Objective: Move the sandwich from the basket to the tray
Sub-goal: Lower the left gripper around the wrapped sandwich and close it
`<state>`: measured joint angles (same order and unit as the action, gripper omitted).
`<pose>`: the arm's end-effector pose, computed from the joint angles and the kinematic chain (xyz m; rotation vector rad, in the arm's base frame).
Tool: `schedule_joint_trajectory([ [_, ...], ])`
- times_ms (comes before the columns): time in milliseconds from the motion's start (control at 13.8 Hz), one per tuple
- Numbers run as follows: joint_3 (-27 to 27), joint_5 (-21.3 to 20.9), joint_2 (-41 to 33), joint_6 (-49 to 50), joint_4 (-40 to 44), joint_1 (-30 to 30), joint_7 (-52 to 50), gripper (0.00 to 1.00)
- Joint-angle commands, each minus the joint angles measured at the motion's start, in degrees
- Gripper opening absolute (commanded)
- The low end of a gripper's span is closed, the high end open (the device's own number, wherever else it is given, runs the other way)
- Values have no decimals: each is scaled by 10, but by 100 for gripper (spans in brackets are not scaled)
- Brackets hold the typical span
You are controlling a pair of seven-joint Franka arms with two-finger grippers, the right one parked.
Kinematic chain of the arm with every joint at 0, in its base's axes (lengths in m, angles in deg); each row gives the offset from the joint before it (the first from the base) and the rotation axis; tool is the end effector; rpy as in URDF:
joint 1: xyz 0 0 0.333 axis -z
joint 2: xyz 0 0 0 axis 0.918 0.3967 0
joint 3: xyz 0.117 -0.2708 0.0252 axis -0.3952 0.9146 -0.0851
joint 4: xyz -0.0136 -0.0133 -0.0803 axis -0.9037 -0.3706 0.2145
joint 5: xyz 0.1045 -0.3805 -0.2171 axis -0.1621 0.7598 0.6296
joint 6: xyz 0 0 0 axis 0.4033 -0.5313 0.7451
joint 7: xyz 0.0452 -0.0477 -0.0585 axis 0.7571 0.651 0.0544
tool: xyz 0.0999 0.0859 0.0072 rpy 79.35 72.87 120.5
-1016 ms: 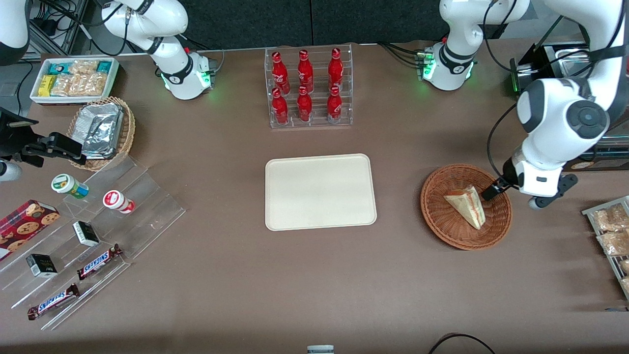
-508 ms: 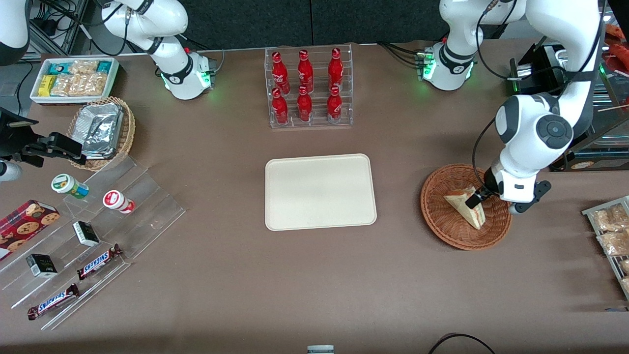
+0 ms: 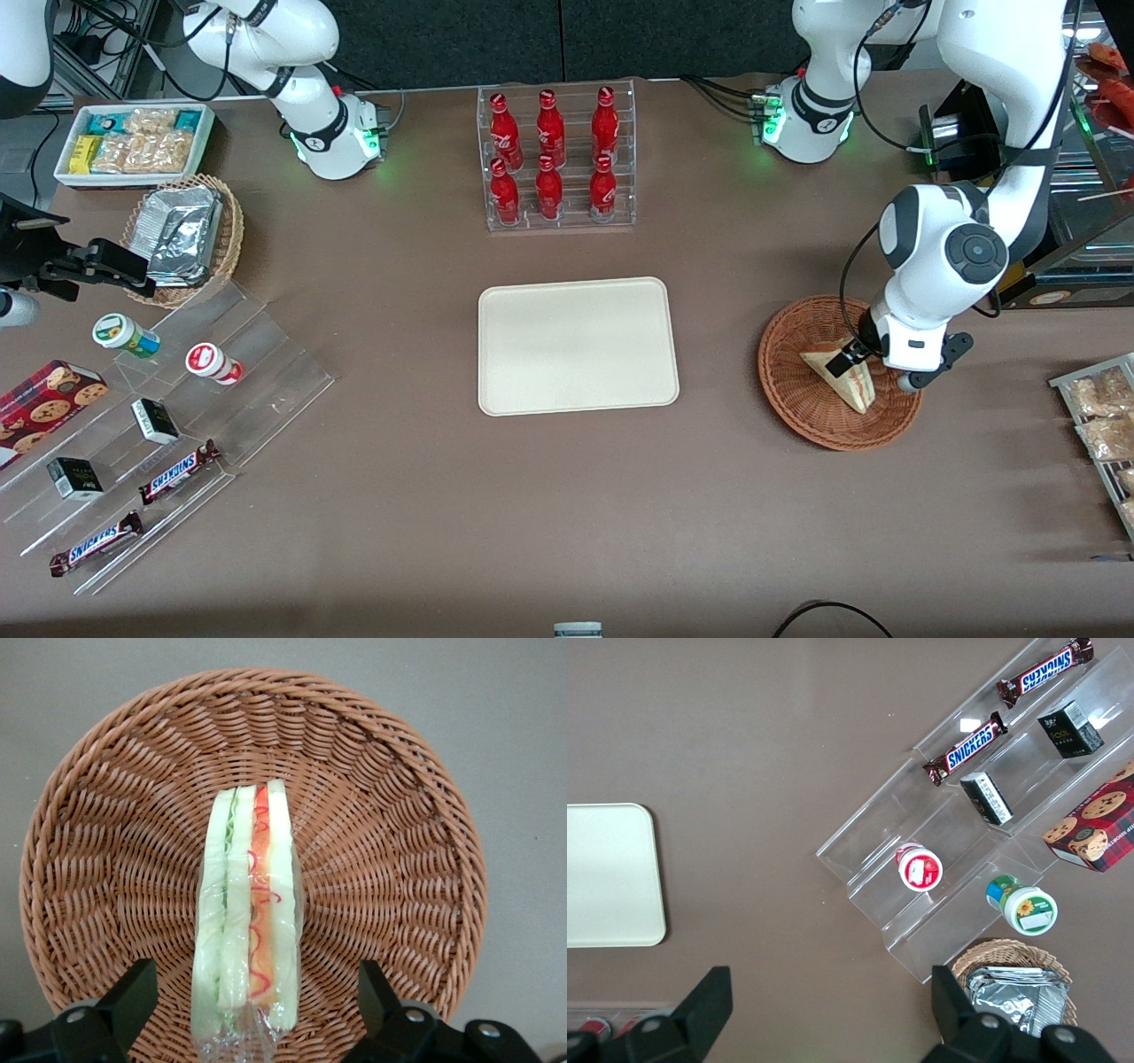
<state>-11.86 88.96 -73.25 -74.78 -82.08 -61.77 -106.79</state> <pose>0.5833 -0.0555 0.1960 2.9817 0.9632 0.0463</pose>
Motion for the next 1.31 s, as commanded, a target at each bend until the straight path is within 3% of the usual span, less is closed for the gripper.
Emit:
schedule_joint_trajectory([
  [0,-1,4,4,-12,-8,4,-8,100],
  [218,-1,4,12,-16,-8,4,-8,99],
  [290,-1,4,14,-17,-8,4,-8,82],
  [363,-1,4,14,-17,-8,4,-8,50],
  [435,-1,4,14,-17,-9,4,-8,28],
  [508,-1,3,15,-16,-9,4,-7,10],
  [581,-1,3,14,-14,-9,4,-6,0],
  [871,-2,4,4,4,-3,4,-1,0],
  [1234,-1,-5,-40,169,78,5,13,0],
])
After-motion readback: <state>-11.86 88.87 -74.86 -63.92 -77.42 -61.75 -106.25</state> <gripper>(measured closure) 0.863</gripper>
